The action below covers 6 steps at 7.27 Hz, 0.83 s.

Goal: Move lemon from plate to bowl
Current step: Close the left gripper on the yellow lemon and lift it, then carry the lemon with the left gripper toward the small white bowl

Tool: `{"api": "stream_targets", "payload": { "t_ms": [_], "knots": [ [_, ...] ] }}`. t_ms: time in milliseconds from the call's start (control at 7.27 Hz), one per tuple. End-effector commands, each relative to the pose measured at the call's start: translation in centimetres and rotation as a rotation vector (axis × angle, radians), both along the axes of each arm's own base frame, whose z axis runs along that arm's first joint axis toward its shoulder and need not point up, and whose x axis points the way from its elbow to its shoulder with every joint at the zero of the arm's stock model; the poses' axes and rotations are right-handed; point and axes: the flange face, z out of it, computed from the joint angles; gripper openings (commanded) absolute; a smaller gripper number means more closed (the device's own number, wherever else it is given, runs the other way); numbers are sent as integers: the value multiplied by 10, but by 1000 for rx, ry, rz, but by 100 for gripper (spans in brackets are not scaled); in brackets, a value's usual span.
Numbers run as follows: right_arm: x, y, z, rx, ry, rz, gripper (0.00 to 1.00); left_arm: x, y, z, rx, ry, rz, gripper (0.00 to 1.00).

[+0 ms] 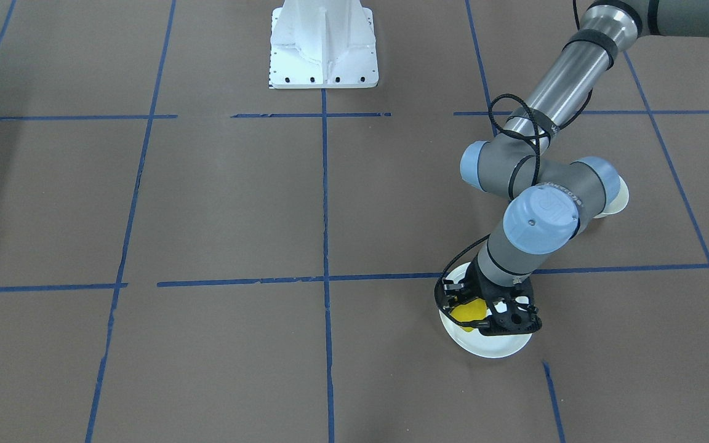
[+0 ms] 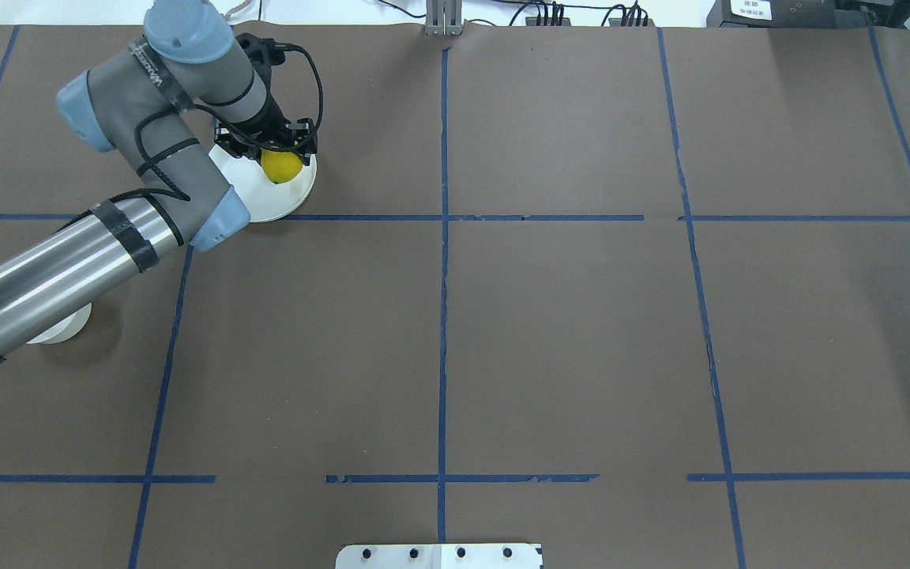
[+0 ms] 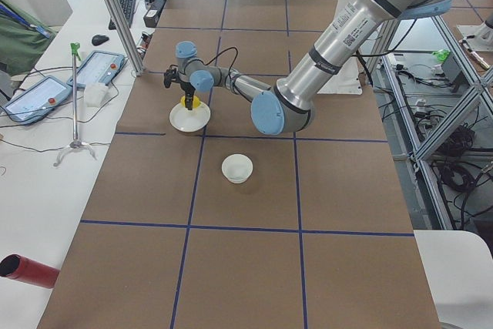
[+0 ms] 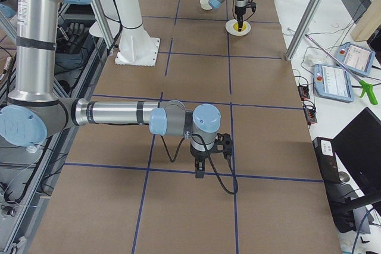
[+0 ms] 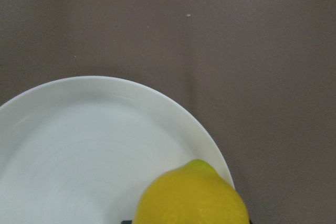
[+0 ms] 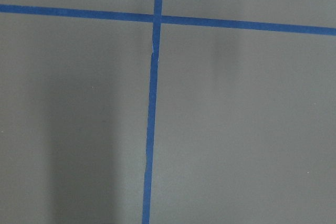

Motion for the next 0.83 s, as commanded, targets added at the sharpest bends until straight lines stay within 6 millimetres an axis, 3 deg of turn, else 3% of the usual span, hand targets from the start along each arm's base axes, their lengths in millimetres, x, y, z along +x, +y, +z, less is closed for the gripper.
{"api": "stream_targets", "payload": {
  "t_ms": [0, 275, 412, 550, 688],
  "knots": [
    [0, 0, 0, 0, 0, 0, 100, -75, 9, 3, 46, -23, 13, 29],
    [0, 0, 0, 0, 0, 0, 100, -146, 53, 22, 145, -55, 63, 31],
    [0, 0, 0, 0, 0, 0, 100, -171, 89, 51, 166, -78, 100, 31],
    [0, 0, 0, 0, 0, 0, 100, -199, 134, 96, 160, -104, 132, 30],
    [0, 0, 1, -2, 0, 0, 100, -221, 170, 119, 142, -121, 141, 30]
  ]
}}
